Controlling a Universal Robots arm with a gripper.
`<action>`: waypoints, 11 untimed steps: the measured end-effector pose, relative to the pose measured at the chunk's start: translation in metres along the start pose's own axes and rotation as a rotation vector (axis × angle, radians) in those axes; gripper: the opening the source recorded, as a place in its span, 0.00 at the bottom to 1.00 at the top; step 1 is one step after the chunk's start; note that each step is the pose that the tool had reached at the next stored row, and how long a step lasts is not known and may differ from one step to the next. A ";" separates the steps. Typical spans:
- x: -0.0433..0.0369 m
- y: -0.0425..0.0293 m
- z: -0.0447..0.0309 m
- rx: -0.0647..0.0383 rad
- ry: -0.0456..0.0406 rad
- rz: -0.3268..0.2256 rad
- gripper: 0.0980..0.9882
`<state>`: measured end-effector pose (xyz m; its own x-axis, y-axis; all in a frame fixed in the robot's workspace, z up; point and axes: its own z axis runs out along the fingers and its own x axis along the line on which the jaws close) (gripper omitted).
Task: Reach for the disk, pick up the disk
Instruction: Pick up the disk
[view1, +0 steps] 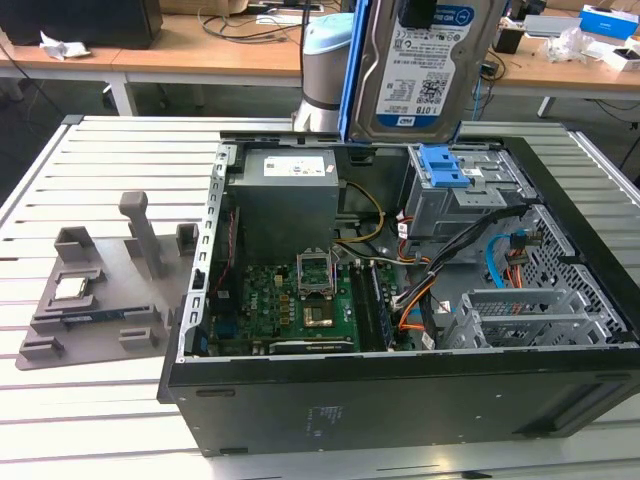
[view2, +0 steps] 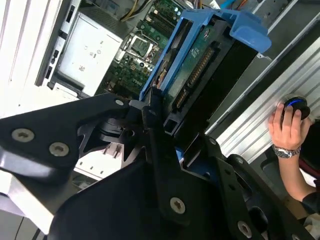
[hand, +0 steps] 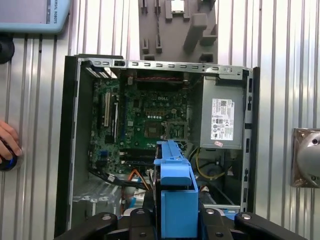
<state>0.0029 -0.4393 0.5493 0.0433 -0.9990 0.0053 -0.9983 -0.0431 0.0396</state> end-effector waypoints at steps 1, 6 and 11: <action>0.0067 0.0003 0.0002 0.000 0.0002 0.000 0.30; 0.0300 0.0012 0.0013 0.000 0.0000 0.000 0.30; 0.0558 0.0023 0.0024 0.000 0.0001 0.000 0.30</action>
<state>0.0029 -0.4951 0.5473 0.0433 -0.9990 0.0054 -0.9983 -0.0431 0.0396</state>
